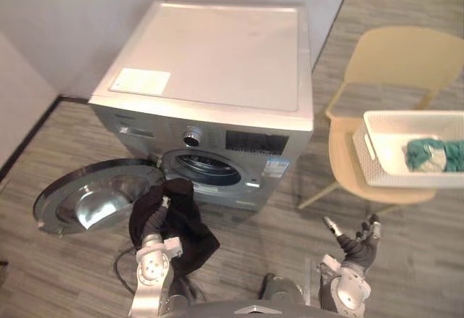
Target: Pick up the laundry basket with both hands and put the clothes into the washing machine.
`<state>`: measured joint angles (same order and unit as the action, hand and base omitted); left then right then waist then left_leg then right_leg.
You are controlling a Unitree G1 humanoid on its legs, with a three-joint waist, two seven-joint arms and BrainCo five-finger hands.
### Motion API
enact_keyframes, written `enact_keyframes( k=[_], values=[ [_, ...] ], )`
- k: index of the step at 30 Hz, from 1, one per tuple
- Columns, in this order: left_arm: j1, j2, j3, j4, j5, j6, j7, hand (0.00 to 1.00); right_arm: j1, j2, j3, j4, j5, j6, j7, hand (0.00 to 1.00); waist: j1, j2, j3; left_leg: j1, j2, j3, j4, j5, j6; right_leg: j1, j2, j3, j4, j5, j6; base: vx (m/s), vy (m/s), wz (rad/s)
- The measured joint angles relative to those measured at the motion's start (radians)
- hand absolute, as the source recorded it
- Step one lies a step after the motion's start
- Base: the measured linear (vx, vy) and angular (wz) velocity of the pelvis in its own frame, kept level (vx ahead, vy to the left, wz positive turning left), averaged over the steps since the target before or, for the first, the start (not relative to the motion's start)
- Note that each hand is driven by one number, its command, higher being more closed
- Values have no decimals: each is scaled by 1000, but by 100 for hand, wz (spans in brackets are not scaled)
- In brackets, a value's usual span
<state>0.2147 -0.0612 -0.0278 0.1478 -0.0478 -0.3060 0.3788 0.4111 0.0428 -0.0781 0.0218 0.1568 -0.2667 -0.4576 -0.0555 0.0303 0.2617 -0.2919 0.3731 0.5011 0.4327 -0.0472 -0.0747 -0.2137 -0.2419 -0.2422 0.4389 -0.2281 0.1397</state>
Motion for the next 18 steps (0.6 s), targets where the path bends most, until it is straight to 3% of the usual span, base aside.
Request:
enact_keyframes(
  k=[1, 3, 5, 8, 11, 18],
  values=[
    [-48, 1, 21, -1, -16, -5, 17, 100, -15, 14, 28, -1, 7, 8, 2, 0, 1, -38, 41, -29, -22, 28, 14, -23, 8, -66, -22, 41, 29, 1, -1, -53, 241, -41],
    [-155, 0, 32, 59, -41, -10, 56, 100, -53, 12, 118, -7, 39, 10, 20, 0, 25, -75, 114, -115, -31, 84, 88, -70, 49, -200, -35, 139, 74, 23, -5, -65, 347, -56],
    [-285, -9, 27, 165, -73, -8, 84, 100, -156, 6, 208, -3, 54, 10, 36, 0, 30, -74, 188, -169, -35, 122, 140, -102, 76, -287, -51, 185, 96, 42, 4, -41, 248, -41],
    [-461, -18, 39, 251, -89, -6, 119, 100, -334, 9, 317, 0, 79, 8, 46, 0, 31, -49, 218, -297, -20, 129, 194, -109, 86, -428, -54, 205, 130, 67, 49, -64, 72, -19],
    [-685, -25, 88, 278, -128, -5, 143, 100, -463, -1, 384, 18, 94, 8, 80, 0, 31, -36, 262, -424, 11, 123, 253, -108, 100, -578, -46, 216, 218, 63, 45, -49, -25, -7],
    [-1036, 88, 156, 342, -145, 10, 163, 100, -495, 1, 384, 41, 80, 1, 90, 0, -7, -38, 293, -662, 67, 76, 383, -121, 119, -826, -28, 231, 374, 39, 41, -63, -54, -2]
  ],
)
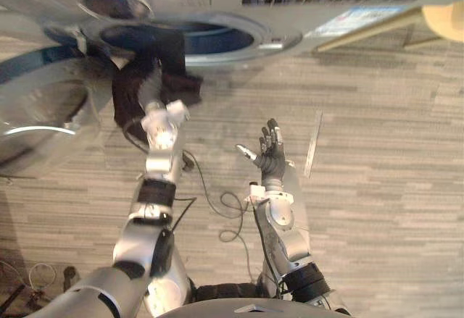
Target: Pick up the laundry basket with both hands and put the clothes into the washing machine.
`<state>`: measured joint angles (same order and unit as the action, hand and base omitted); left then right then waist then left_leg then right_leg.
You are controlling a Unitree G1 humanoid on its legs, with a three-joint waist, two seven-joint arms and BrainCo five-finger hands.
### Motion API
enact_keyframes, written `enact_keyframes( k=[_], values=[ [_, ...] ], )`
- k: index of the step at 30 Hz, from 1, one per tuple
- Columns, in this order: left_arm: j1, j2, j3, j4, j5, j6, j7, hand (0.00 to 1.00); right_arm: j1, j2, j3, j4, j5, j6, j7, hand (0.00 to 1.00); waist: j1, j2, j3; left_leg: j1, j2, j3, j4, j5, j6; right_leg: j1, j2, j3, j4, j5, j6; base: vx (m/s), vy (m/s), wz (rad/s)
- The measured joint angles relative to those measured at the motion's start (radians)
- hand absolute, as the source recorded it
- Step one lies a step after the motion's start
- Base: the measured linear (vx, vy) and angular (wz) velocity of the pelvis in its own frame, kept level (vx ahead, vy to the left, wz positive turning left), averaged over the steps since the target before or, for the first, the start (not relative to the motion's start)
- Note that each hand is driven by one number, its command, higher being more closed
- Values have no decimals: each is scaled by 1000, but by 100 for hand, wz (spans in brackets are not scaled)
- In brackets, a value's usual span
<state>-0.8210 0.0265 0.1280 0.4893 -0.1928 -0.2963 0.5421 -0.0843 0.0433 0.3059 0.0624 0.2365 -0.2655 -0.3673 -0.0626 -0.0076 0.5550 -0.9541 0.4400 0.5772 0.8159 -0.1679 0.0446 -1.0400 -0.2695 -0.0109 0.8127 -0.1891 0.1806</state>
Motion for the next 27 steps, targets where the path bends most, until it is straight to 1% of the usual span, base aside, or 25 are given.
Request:
enact_keyframes(
  k=[2, 6, 7, 9, 12, 14, 15, 16, 17, 18, 19, 20, 22, 23, 24, 27],
  values=[
    [-52, 40, 32, 3, -1, 4, 6, 100, 1, 1, -8, 20, -8, -19, 21, 0, -2, 0, 1, -59, 24, -3, 21, -2, 4, -62, 16, 7, 11, 2, -4, -72, -59, -16],
    [-108, 75, 73, 2, -2, 5, 34, 100, 19, 2, -27, 33, -6, -38, 39, 0, -10, 0, 1, -115, 35, -2, 17, 3, -1, -117, 29, 7, -1, 23, -11, -35, -5, -18],
    [-254, 184, 144, 36, -56, 9, 90, 100, 46, 4, -45, 33, 4, -68, 60, 0, -28, -2, 3, -150, 61, 12, 21, 14, 13, -148, 56, 11, -34, 64, -14, 3, 59, -39],
    [-285, 201, 145, 40, -72, 11, 108, 100, 48, 4, -50, 31, 4, -81, 62, 0, -30, -2, 3, -150, 68, 14, 19, 15, 12, -148, 62, 8, -39, 64, -14, 12, 45, -23],
    [-332, 232, 141, 39, -105, 13, 109, 100, 63, 5, -55, 21, 14, -84, 76, 0, -31, -2, 3, -150, 74, 18, 17, 16, 11, -149, 66, 6, -49, 67, -18, -9, 12, -5],
    [-360, 244, 126, 32, -123, 13, 112, 100, 64, 5, -56, 16, 14, -84, 81, 0, -34, -2, 3, -150, 76, 24, 11, 19, 11, -152, 68, 5, -57, 71, -20, -13, 12, -4],
    [-397, 254, 102, 12, -152, 16, 119, 100, 64, 5, -59, 12, 15, -86, 83, 0, -35, -2, 3, -152, 76, 29, 8, 22, 11, -157, 68, 5, -60, 75, -21, 0, 0, 0],
    [-454, 275, 50, -55, -209, 19, 129, 100, 64, 5, -68, 10, 30, -90, 85, 0, -35, -2, 3, -165, 76, 29, 13, 24, 12, -170, 68, 5, -60, 77, -21, 0, 0, 0],
    [-535, 300, -12, -86, -260, 15, 128, 100, 63, 0, -73, -1, 48, -92, 91, 0, -35, -3, 3, -183, 76, 26, 15, 27, 14, -186, 68, 5, -56, 81, -21, 0, 0, 0],
    [-602, 328, -62, -92, -300, -1, 123, 100, 62, -4, -75, -15, 63, -89, 101, 0, -36, -3, 3, -201, 78, 22, 20, 29, 16, -199, 68, 3, -49, 83, -22, 0, 0, 0],
    [-671, 418, -130, -68, -348, -39, 76, 100, 64, -7, -69, -69, 103, -80, 108, 0, -50, -4, 3, -255, 81, 7, 33, 31, 21, -244, 69, 0, -38, 85, -22, -34, 17, -9],
    [-727, 478, -169, -94, -419, -42, 65, 100, 72, -7, -74, -124, 137, -77, 110, 0, -48, -4, 4, -319, 100, -2, 58, 29, 23, -297, 78, -4, -23, 86, -24, -29, 15, -11],
    [-846, 510, -183, -109, -479, -41, 67, 100, 71, -7, -80, -180, 161, -77, 120, 0, -44, -15, 9, -378, 111, -2, 72, 29, 25, -358, 81, -5, -10, 89, -26, -34, 18, -11],
    [-896, 532, -184, -116, -490, -41, 69, 100, 71, -6, -81, -208, 168, -77, 126, 0, -46, -16, 10, -403, 113, -2, 79, 32, 29, -384, 81, -3, -2, 91, -27, -43, 25, -13],
    [-894, 560, -185, -123, -490, -42, 73, 100, 72, -4, -79, -216, 172, -76, 130, 0, -48, -16, 10, -411, 121, -3, 90, 29, 32, -396, 84, 0, 4, 92, -28, -29, 17, -12],
    [-886, 556, -181, -126, -487, -40, 89, 100, 81, -4, -81, -218, 198, -75, 147, 0, -55, -16, 10, -411, 123, -13, 88, 29, 32, -385, 85, -13, 5, 92, -28, -9, 11, -2]
  ],
)
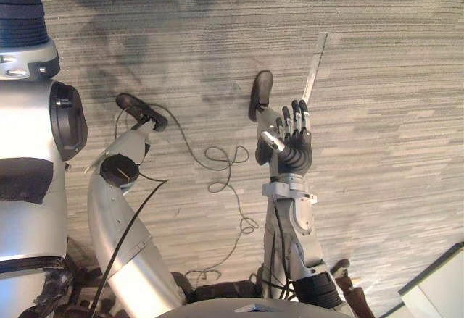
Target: Pick up the laundry basket with both hands and put the clothes into the washing machine.
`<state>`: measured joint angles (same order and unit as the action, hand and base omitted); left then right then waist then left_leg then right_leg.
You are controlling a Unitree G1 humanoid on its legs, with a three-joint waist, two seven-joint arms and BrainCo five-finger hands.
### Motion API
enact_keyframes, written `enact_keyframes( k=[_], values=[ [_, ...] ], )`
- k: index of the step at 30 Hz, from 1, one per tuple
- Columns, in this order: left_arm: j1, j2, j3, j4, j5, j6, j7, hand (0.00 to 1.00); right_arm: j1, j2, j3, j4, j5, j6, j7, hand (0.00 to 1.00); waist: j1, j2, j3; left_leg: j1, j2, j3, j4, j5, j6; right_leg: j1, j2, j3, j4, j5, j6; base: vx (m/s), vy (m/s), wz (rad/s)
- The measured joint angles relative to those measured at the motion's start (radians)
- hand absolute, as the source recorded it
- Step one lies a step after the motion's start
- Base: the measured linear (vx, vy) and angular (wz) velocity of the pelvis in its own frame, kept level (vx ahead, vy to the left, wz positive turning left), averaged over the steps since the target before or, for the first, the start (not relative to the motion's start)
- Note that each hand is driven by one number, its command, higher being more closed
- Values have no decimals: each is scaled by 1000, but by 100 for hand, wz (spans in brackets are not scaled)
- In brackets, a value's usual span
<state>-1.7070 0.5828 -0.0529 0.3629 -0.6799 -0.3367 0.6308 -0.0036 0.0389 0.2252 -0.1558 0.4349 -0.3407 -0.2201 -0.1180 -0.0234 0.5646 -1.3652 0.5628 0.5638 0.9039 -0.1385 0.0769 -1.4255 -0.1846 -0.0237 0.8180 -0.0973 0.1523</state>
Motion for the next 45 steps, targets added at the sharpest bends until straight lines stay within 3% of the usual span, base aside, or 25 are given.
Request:
enact_keyframes(
  k=[6, 7, 9, 10, 11, 13, 14, 17, 20, 24, 26, 28, 30, 32, 34, 35, 37, 41, 42, 45],
  values=[
    [23, -54, -14, -22, 80, 15, 3, 100, 0, -1, -4, 1, 2, 0, 0, 0, -5, 0, 0, 0, -15, 0, -22, 5, 4, 4, -8, -2, -9, 0, 0, -13, 27, 7],
    [23, -50, -42, -22, 103, 21, -2, 0, 0, -2, -6, 2, 2, 0, 0, 0, -4, 0, 0, 1, -18, 1, -29, 8, 4, 7, -9, -4, -17, 2, 0, -9, 27, 5],
    [17, -29, -106, -14, 198, 73, -26, 0, 0, -3, -16, 5, 7, 2, 2, 0, -3, 0, 0, 7, -25, 4, -48, 18, 6, 15, -12, -10, -32, 7, -1, -11, 25, 6],
    [-13, 22, -205, 18, 363, 141, -60, 0, 0, -3, -30, 6, 12, 1, 13, 0, -2, 0, 0, 9, -29, 4, -52, 25, 6, 17, -13, -14, -36, 9, -2, -10, 17, 5],
    [-27, 49, -250, 30, 418, 160, -76, 0, 0, -3, -37, 6, 12, 0, 21, 0, -2, 0, 0, 9, -29, 3, -53, 26, 6, 17, -13, -15, -36, 9, -2, 0, 0, 0],
    [-52, 105, -321, 65, 685, 222, -144, 0, 0, -7, -64, 9, 27, -2, 60, 0, -1, 0, 0, 17, -28, 6, -55, 27, 5, 19, -12, -15, -34, 9, -4, -9, 3, -4],
    [-52, 126, -340, 108, 922, 250, -210, 0, 1, -16, -84, 19, 70, -6, 103, 0, 1, 0, 0, 29, -23, 8, -56, 27, 5, 30, -6, -14, -39, 10, -5, -20, 6, -7],
    [-40, 138, -340, 193, 1156, 282, -275, 0, 25, -30, -113, 15, 132, -22, 142, 0, 2, 0, 0, 41, -22, 14, -73, 36, -3, 35, 1, -13, -52, 16, -13, -29, 8, -6],
    [23, 159, -325, 244, 1233, 286, -331, 0, 57, -59, -121, 8, 165, -45, 157, 0, 3, 1, 0, 43, -13, 17, -80, 42, -8, 35, 14, -13, -64, 23, -18, -31, 9, -11],
    [96, 148, -209, 290, 1217, 289, -378, 0, 108, -81, -149, 6, 167, -49, 174, 0, 2, 1, 0, 48, -8, 28, -88, 47, -8, 33, 20, -11, -73, 26, -21, -21, 10, -7],
    [101, 120, -102, 322, 1102, 292, -375, 0, 122, -103, -150, 16, 168, -48, 174, 0, 2, 1, 0, 48, -3, 32, -92, 48, -9, 34, 27, -11, -86, 34, -22, -26, 20, -12],
    [85, 76, 6, 377, 911, 307, -363, 0, 122, -108, -150, 19, 167, -45, 169, 0, 5, 1, 0, 52, -1, 38, -101, 52, -13, 36, 32, -9, -100, 43, -24, -26, 17, -10],
    [63, 60, 25, 408, 717, 329, -357, 0, 121, -111, -150, 19, 164, -37, 153, 0, 6, 1, 0, 53, -2, 38, -109, 58, -13, 38, 34, -12, -106, 46, -25, -11, 4, 2],
    [42, 50, 24, 412, 294, 325, -366, 0, 110, -134, -147, 18, 143, 1, 108, 0, 8, 1, 0, 53, -7, 35, -123, 70, -13, 40, 33, -18, -111, 50, -28, -30, 8, 5],
    [27, 50, 38, 412, 77, 316, -372, 0, 96, -152, -145, 22, 107, 34, 64, 0, 9, 1, 0, 53, -7, 28, -124, 73, -14, 45, 33, -22, -112, 51, -30, -18, 5, 1],
    [21, 50, 47, 412, 46, 316, -372, 0, 94, -154, -144, 23, 107, 39, 59, 0, 9, 1, 0, 53, -7, 27, -124, 73, -14, 46, 33, -23, -112, 52, -31, 0, 0, 0],
    [9, 51, 84, 405, 72, 316, -346, 0, 94, -155, -143, 25, 105, 41, 42, 0, 10, 1, 0, 53, -7, 24, -124, 75, -14, 49, 34, -25, -114, 55, -31, -17, 8, 0],
    [13, 53, 103, 385, 312, 325, -242, 0, 94, -169, -131, 30, 86, 39, 40, 0, 10, 1, 0, 53, -14, 25, -146, 90, -8, 56, 33, -32, -137, 71, -32, -24, 11, 2],
    [17, 48, 118, 384, 427, 341, -221, 0, 94, -176, -126, 36, 86, 32, 48, 0, 10, 1, 0, 54, -15, 26, -153, 95, -8, 58, 33, -36, -144, 75, -34, 0, 0, 0],
    [22, 53, 133, 384, 624, 375, -221, 0, 94, -175, -126, 48, 89, 10, 75, 0, 11, 1, 0, 56, -16, 27, -164, 104, -10, 59, 34, -39, -150, 79, -38, 0, 0, 0]
  ],
)
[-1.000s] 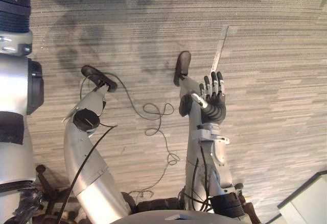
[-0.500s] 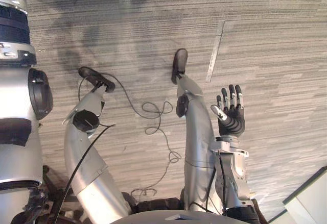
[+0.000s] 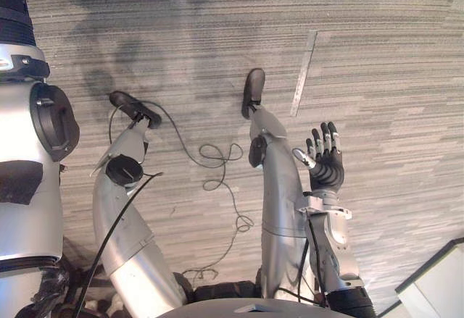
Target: Pick up the laundry basket with both hands and put the clothes into the washing machine.
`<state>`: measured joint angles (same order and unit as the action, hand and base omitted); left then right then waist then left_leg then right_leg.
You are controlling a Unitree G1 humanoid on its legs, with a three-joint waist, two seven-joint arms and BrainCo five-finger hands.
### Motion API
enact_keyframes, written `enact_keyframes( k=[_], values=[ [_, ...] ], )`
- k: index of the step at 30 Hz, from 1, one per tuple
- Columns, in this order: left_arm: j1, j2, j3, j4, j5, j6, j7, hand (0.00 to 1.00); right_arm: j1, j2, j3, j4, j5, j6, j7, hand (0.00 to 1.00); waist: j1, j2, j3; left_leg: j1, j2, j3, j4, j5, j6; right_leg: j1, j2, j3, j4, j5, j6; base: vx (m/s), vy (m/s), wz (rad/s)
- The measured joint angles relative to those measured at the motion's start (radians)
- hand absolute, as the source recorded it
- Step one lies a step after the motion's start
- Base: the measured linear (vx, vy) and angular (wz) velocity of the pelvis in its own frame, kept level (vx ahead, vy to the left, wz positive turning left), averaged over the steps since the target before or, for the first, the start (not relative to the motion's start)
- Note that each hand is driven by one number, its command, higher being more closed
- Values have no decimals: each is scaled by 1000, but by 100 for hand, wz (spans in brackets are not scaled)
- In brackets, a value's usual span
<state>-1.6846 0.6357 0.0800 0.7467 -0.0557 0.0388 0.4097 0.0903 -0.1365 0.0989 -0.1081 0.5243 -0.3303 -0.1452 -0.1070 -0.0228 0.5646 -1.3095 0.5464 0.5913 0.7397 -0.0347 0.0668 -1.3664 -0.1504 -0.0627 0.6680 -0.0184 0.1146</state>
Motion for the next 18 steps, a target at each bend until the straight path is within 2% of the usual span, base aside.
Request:
enact_keyframes(
  k=[3, 6, 7, 10, 13, 17, 18],
  values=[
    [30, 23, 48, -1, 159, 14, -43, 0, 0, 2, 0, 7, 6, -7, 36, 0, 1, 0, 0, 4, -2, 4, -21, 13, -3, 2, 7, -1, -22, 13, -5, -22, -3, -6],
    [82, 41, 76, 4, 159, 23, -106, 0, 3, 2, -5, 12, 31, -6, 55, 0, 2, 0, 0, 5, 1, 4, -28, 20, -3, 4, 13, -2, -29, 19, -8, -19, -7, -5],
    [114, 53, 76, 7, 190, 23, -179, 0, 12, 1, -10, 12, 31, -1, 70, 0, 5, 0, 0, 8, 3, 4, -28, 21, -4, 6, 16, -2, -30, 21, -10, -14, -7, -3],
    [128, 53, 73, 8, 262, 23, -244, 0, 27, -2, -28, 24, 33, 7, 81, 0, 18, 0, 0, 16, 7, 10, -30, 22, -4, 15, 19, -2, -45, 31, -10, -14, -2, -5],
    [148, 53, 72, -25, 303, 18, -221, 0, 27, -4, -25, 37, 40, 6, 81, 0, 18, 0, 0, 19, 7, 11, -30, 21, -5, 25, 20, -1, -63, 44, -9, -14, 4, -4],
    [232, 54, 77, -52, 435, -1, -171, 0, 27, -17, -19, 46, 41, -4, 100, 0, 22, 0, 0, 20, 3, 17, -51, 24, -16, 26, 24, -1, -94, 63, -12, -27, -1, -4],
    [247, 54, 77, -53, 439, -2, -169, 0, 27, -20, -18, 47, 40, -6, 101, 0, 23, 0, 0, 20, 2, 18, -54, 25, -16, 26, 24, -1, -97, 65, -13, -24, -11, -3]
  ],
)
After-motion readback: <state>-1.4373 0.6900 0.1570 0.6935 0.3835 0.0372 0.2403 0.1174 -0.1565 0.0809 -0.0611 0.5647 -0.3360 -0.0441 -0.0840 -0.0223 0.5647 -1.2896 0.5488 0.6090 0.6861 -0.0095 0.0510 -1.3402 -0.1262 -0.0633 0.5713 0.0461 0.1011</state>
